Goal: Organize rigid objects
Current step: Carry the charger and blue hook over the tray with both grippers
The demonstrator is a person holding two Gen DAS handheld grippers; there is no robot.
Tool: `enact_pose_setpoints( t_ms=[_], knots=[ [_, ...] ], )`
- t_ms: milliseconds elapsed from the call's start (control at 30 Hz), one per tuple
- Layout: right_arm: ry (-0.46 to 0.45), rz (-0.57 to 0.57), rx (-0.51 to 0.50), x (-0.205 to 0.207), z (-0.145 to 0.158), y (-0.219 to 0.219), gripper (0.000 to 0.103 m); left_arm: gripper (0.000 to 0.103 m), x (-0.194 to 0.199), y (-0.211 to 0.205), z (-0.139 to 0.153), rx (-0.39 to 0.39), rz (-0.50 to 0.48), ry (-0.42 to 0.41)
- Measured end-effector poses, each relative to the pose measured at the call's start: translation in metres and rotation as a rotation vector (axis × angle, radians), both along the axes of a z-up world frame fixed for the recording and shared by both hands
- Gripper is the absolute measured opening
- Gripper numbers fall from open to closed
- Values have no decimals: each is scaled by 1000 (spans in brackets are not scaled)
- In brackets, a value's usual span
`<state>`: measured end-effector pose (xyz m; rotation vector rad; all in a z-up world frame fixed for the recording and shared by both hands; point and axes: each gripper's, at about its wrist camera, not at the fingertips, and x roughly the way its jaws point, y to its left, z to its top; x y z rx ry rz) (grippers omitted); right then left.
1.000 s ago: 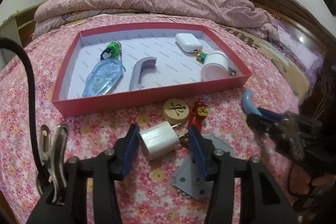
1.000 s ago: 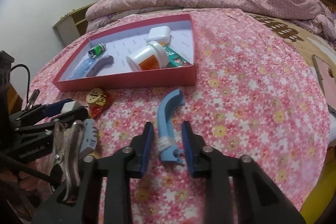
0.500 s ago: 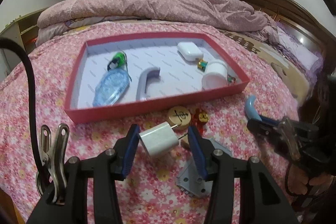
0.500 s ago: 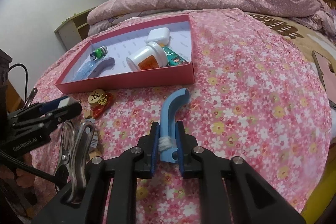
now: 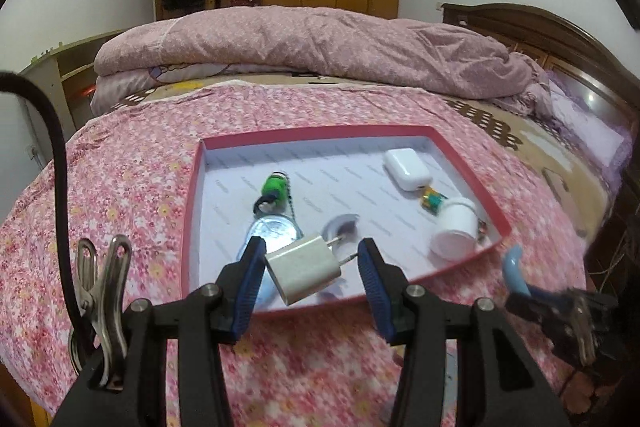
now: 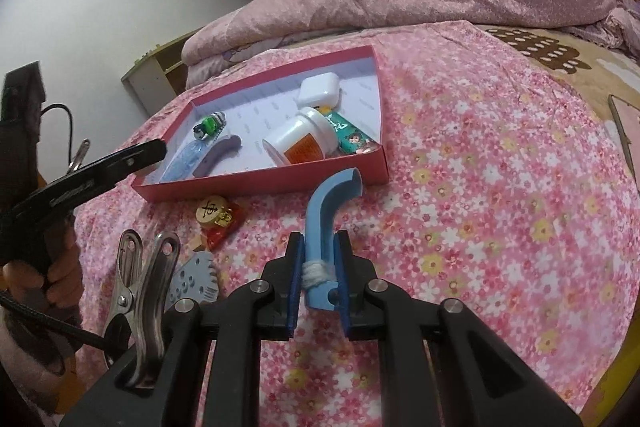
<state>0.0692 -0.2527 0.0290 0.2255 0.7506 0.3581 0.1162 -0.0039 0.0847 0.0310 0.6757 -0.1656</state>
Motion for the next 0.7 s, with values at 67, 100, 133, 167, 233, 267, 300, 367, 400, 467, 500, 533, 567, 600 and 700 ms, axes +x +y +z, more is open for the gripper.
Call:
enact_pose_setpoints(
  t_ms=[67, 100, 133, 167, 233, 267, 300, 367, 400, 467, 500, 533, 567, 600, 700],
  knots=[
    [9, 4, -7, 1, -3, 1, 16, 50, 8, 3, -4, 2, 10, 5],
    [18, 4, -20, 2, -5, 3, 16, 50, 12, 4, -7, 7, 19, 5],
    [25, 2, -22, 3, -7, 3, 16, 50, 15, 5, -9, 12, 28, 8],
    [30, 1, -22, 3, -8, 3, 16, 50, 20, 7, -11, 10, 32, 13],
    [34, 0, -27, 3, -11, 4, 16, 50, 28, 9, -12, 9, 36, 21],
    [33, 2, -30, 3, -11, 4, 16, 50, 34, 9, -12, 12, 34, 22],
    [30, 6, -32, 3, -11, 5, 16, 50, 36, 10, -13, 17, 33, 20],
    [27, 10, -34, 3, -11, 6, 16, 50, 43, 10, -13, 31, 40, 9],
    [28, 11, -37, 3, -11, 6, 16, 50, 49, 11, -14, 34, 44, 4],
    [32, 11, -39, 3, -12, 6, 16, 50, 57, 13, -16, 33, 60, 6],
    [32, 9, -40, 4, -12, 6, 16, 50, 62, 14, -18, 30, 67, 11],
    [30, 10, -43, 4, -12, 6, 16, 50, 66, 14, -19, 30, 73, 16],
    [27, 11, -48, 4, -13, 7, 16, 50, 69, 15, -19, 31, 81, 10],
    [25, 11, -56, 4, -13, 8, 16, 50, 72, 15, -19, 35, 85, 4],
    [21, 14, -61, 4, -13, 9, 16, 50, 80, 19, -21, 35, 103, 15]
  ],
)
